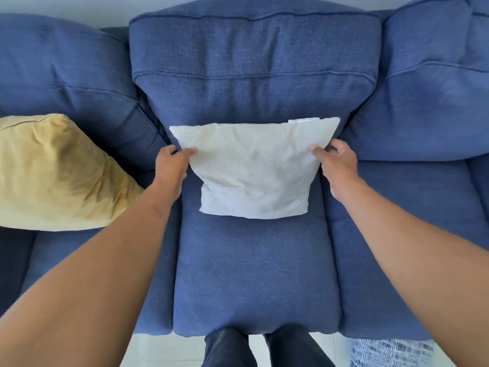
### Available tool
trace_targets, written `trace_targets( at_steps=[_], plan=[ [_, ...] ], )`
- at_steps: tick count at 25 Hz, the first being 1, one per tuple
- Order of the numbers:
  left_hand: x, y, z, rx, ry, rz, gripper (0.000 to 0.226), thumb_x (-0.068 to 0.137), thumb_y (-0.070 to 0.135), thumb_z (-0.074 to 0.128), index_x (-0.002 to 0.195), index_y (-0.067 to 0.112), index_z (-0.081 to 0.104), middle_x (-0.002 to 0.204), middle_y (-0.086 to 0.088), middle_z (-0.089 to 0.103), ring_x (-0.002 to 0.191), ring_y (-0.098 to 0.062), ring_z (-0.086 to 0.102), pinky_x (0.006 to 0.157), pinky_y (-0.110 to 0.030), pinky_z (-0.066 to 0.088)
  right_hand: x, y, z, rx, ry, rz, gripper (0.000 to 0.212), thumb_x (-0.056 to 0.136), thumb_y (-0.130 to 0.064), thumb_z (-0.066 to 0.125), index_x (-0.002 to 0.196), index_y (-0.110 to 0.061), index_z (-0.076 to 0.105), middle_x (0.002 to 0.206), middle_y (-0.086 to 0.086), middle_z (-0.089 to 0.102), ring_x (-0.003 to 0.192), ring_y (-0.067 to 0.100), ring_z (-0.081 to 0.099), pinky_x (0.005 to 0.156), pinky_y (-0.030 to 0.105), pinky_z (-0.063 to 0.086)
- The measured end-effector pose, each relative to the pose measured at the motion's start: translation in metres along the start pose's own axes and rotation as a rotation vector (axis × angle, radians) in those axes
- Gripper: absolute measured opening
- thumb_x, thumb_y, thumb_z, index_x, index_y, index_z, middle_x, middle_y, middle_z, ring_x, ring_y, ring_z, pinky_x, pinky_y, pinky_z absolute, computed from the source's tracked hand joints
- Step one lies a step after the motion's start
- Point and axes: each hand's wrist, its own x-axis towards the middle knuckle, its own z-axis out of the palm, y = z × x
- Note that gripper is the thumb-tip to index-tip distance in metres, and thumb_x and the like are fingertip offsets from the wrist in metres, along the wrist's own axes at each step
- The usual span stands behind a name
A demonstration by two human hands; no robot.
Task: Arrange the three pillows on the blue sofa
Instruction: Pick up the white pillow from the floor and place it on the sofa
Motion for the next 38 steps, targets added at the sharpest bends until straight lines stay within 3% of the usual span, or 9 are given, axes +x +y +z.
trace_targets(
  at_steps=[6,8,13,17,24,26,28,33,38],
  plan=[
    [0.011,0.039,0.012,-0.052,-0.010,0.145,0.007,0.090,0.015,0.081,0.089,0.019,0.076,0.091,0.001,0.079,0.086,-0.016,0.075,0.079,-0.032,0.063,0.021,-0.036,0.010,0.035,0.000,-0.041,0.031,0.096,-0.015,0.075,0.120,0.004,0.070,0.104,0.007,0.072,0.091,0.017,0.065,0.082,0.036,0.056],
    [0.011,0.044,0.007,-0.070,0.021,0.230,0.007,0.087,0.015,0.083,0.084,0.019,0.078,0.079,0.008,0.080,0.071,-0.006,0.074,0.066,-0.023,0.061,0.021,-0.038,0.003,0.038,0.040,-0.061,0.033,0.097,-0.015,0.073,0.121,0.007,0.067,0.103,0.008,0.067,0.091,0.018,0.062,0.080,0.038,0.055],
    [0.006,0.036,-0.001,0.102,0.068,0.181,0.020,0.088,0.025,0.080,0.098,0.008,0.076,0.085,-0.003,0.067,0.063,-0.011,0.053,0.060,-0.026,0.046,0.011,-0.028,-0.007,-0.121,-0.033,0.118,0.030,0.102,-0.019,0.069,0.131,-0.015,0.066,0.125,-0.001,0.069,0.114,0.019,0.066,0.108,0.049,0.053],
    [-0.010,0.040,0.000,0.091,0.165,0.251,0.013,0.087,0.032,0.078,0.089,0.020,0.074,0.084,0.004,0.068,0.072,-0.009,0.058,0.072,-0.027,0.052,0.004,-0.033,-0.006,-0.129,0.059,0.044,0.025,0.103,-0.017,0.064,0.127,-0.014,0.067,0.113,-0.002,0.069,0.116,0.025,0.069,0.106,0.054,0.056],
    [-0.083,0.006,-0.005,0.168,0.093,0.147,0.030,0.091,0.028,0.062,0.070,0.028,0.041,0.079,-0.009,0.047,0.070,-0.026,0.040,0.066,-0.032,0.036,-0.041,-0.012,-0.021,-0.257,-0.019,0.100,0.079,0.096,-0.046,0.068,0.163,-0.019,0.036,0.147,0.003,0.054,0.120,0.025,0.057,0.110,0.043,0.050],
    [-0.120,-0.021,0.002,0.292,0.048,0.167,0.009,0.097,0.028,0.059,0.103,0.027,0.065,0.097,0.002,0.065,0.071,-0.015,0.056,0.064,-0.021,0.041,-0.066,0.004,-0.030,-0.284,-0.033,0.083,0.077,0.097,-0.047,0.065,0.163,-0.019,0.035,0.159,0.005,0.050,0.132,0.025,0.055,0.109,0.039,0.045],
    [-0.153,-0.049,0.011,0.414,-0.061,0.230,0.038,0.103,0.032,0.057,0.140,0.024,0.059,0.128,0.011,0.067,0.090,0.001,0.061,0.068,-0.017,0.045,-0.094,0.022,-0.044,-0.320,-0.025,0.076,0.076,0.100,-0.049,0.061,0.164,-0.020,0.033,0.167,0.005,0.042,0.149,0.025,0.045,0.113,0.039,0.041],
    [-0.199,-0.081,0.051,0.702,-0.392,0.407,0.053,0.107,0.034,0.054,0.157,0.018,0.048,0.158,0.003,0.054,0.139,-0.020,0.056,0.114,-0.044,0.048,-0.156,0.064,-0.097,-0.451,0.073,0.106,0.075,0.104,-0.052,0.052,0.167,-0.021,0.024,0.170,0.003,0.037,0.157,0.025,0.033,0.121,0.048,0.031],
    [-0.245,-0.083,0.115,1.000,-0.667,0.673,0.063,0.109,0.038,0.050,0.164,0.011,0.035,0.173,-0.008,0.032,0.159,-0.025,0.030,0.127,-0.042,0.028,-0.222,0.117,-0.165,-0.620,0.275,0.152,0.075,0.108,-0.047,0.051,0.166,-0.010,0.023,0.177,0.011,0.018,0.166,0.027,0.006,0.129,0.056,0.020]
  ],
)
